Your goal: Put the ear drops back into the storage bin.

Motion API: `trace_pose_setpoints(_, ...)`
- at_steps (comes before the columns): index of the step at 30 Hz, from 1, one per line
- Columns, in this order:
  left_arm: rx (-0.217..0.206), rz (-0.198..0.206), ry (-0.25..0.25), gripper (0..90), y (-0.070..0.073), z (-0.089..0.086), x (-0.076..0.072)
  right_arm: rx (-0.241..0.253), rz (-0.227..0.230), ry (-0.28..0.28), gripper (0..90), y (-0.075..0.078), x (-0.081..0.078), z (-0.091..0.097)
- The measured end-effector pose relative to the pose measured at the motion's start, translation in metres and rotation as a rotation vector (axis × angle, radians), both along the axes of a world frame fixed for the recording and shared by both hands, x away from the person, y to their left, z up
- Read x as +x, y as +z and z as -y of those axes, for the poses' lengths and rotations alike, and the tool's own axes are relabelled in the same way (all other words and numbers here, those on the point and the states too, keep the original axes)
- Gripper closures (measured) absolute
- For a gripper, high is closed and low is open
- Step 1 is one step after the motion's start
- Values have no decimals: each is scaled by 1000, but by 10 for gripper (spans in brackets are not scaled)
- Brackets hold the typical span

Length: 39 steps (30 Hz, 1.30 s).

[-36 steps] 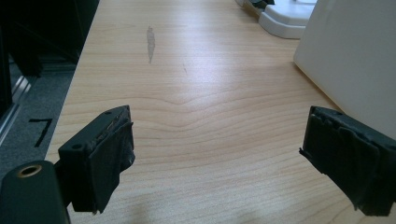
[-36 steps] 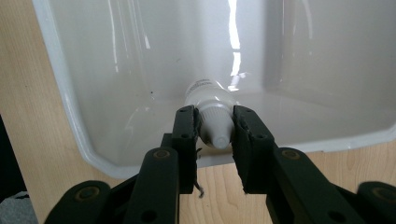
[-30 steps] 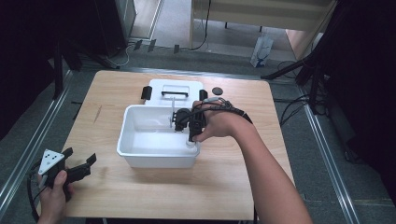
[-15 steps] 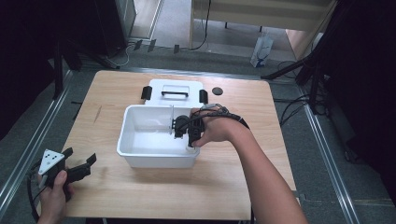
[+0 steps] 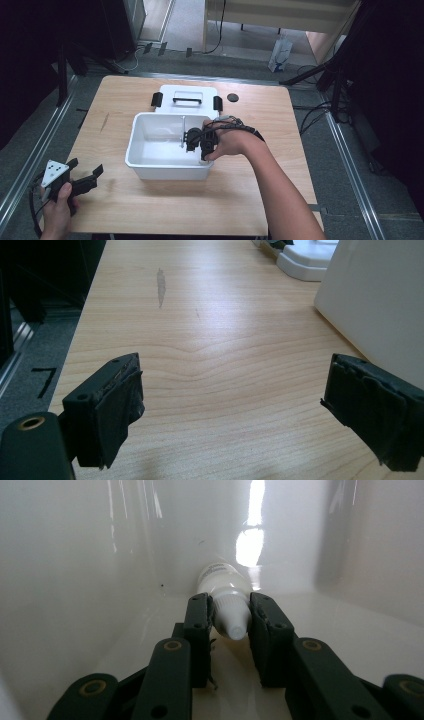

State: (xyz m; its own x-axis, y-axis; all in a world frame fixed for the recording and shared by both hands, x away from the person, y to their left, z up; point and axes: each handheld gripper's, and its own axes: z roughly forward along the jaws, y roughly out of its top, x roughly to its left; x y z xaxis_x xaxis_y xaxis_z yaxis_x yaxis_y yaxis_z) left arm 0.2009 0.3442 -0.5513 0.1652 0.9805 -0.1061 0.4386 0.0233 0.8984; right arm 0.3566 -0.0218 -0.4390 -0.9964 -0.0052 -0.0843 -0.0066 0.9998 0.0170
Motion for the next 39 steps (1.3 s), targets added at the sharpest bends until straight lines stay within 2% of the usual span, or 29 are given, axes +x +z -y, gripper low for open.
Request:
trace_pose_setpoints(19,1,1,1,96,0,0,0,-12,-26,-8,711,-4,3,-1)
trace_pose_setpoints(22,0,1,1,96,0,0,0,-7,-26,-10,621,-3,3,-1)
trace_pose_setpoints(25,0,0,0,96,0,0,0,6,6,-17,500,0,2,-1)
trace_pose_setpoints(27,-1,-1,-1,97,0,0,0,23,11,-36,461,6,2,0)
trace_pose_setpoints(32,1,-1,1,96,0,0,0,76,34,-39,404,26,3,2)
trace_pose_setpoints(39,-1,1,4,96,0,0,0,134,70,-26,402,59,1,7)
